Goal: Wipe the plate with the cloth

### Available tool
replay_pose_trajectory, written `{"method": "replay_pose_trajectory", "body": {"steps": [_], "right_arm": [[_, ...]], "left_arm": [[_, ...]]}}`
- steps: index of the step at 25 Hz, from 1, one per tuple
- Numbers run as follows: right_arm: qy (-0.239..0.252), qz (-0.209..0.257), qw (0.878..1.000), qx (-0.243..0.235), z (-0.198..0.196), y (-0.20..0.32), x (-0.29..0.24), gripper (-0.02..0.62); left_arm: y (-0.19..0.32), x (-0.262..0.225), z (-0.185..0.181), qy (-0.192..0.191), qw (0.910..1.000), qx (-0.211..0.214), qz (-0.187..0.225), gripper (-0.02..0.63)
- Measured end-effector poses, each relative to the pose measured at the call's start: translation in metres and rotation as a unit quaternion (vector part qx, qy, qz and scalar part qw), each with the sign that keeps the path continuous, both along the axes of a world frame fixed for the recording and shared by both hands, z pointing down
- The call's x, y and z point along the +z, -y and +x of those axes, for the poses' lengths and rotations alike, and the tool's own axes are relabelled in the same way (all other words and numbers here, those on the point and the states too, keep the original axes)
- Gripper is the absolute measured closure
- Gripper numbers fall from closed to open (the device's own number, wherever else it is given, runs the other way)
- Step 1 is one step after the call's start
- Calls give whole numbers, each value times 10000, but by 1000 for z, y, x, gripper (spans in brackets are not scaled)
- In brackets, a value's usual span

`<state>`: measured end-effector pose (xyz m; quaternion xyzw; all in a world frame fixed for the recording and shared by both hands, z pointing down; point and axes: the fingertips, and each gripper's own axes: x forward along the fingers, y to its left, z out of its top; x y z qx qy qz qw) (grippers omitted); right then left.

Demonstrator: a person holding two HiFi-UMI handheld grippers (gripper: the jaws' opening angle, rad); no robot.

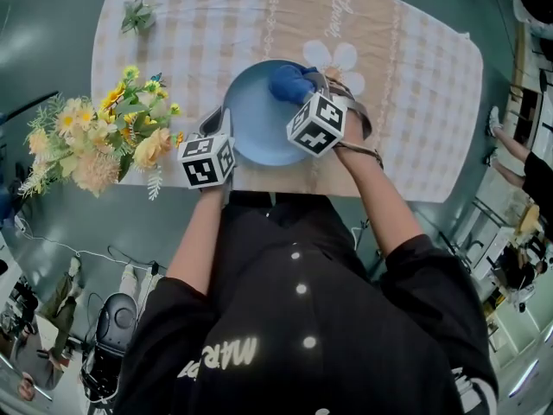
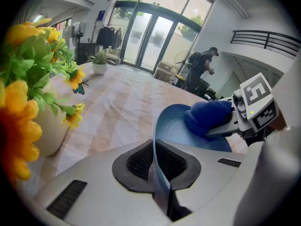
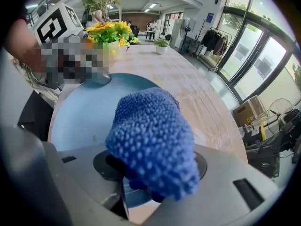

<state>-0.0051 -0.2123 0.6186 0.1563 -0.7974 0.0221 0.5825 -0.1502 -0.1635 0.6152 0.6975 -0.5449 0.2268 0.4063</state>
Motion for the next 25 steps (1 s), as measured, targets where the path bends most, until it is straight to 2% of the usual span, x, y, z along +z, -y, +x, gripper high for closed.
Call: {"method": "replay_pose_trajectory", "body": {"steps": [3, 13, 20, 25], "right_arm": [[-57, 50, 10000, 18, 2, -1, 0, 399], [327, 296, 9990, 92, -2, -2, -7, 399], [1025, 210, 9945, 52, -36, -16, -29, 399], [1207, 23, 9925, -194, -67, -34, -26, 399]], "left_arm": [[0, 0, 0, -7, 10000, 7, -12, 574], [-1, 1, 0, -287, 9995, -100, -24, 577], [0, 0, 0, -481, 9988, -111, -8, 578], [0, 0, 1, -641, 9979, -88, 19, 577]]}}
